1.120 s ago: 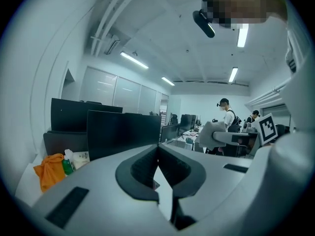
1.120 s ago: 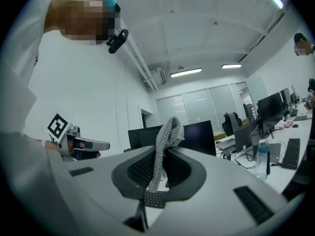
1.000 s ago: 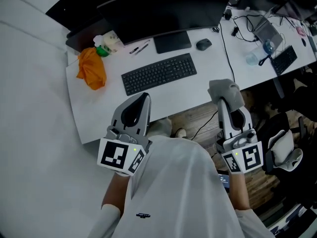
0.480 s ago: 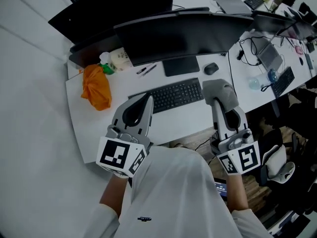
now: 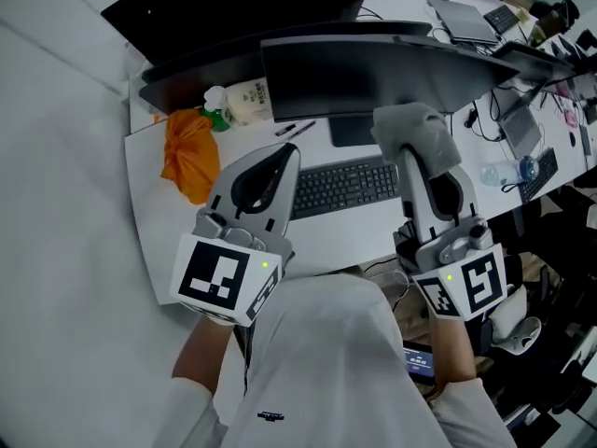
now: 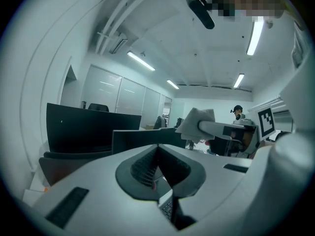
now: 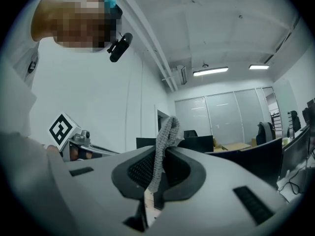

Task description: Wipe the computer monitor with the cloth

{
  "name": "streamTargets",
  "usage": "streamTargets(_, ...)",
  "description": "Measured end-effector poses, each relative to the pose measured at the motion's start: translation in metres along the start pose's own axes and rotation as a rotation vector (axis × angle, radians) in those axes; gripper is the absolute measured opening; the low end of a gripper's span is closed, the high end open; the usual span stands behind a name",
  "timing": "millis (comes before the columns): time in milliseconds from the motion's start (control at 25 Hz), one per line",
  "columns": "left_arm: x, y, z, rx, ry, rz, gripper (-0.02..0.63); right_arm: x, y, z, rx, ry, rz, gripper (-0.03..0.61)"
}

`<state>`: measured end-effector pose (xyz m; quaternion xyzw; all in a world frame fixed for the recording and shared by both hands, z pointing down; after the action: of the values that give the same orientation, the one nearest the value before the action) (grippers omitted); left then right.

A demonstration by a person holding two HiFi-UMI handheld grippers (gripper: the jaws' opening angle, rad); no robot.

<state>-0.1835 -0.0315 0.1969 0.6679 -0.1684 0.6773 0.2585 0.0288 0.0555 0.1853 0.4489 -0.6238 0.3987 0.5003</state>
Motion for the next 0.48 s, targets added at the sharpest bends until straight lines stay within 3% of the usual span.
streamTargets(480, -0.015, 0.035, 0.001, -0.068, -0.041, -0.004, 0.018, -0.005, 0.016, 0.093, -0.082, -0.007, -0.005, 0.015)
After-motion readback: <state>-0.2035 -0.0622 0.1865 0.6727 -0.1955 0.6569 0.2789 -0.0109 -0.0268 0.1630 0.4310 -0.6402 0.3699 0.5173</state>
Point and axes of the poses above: the fingertips, and each gripper's own axes: z forward along the fingers, y to its left, x out of its underside, the point moved 9 cm from there along -z, backward along the fingers, and after that the axes turned 8 degrees about -y, right-handed, at the moved point
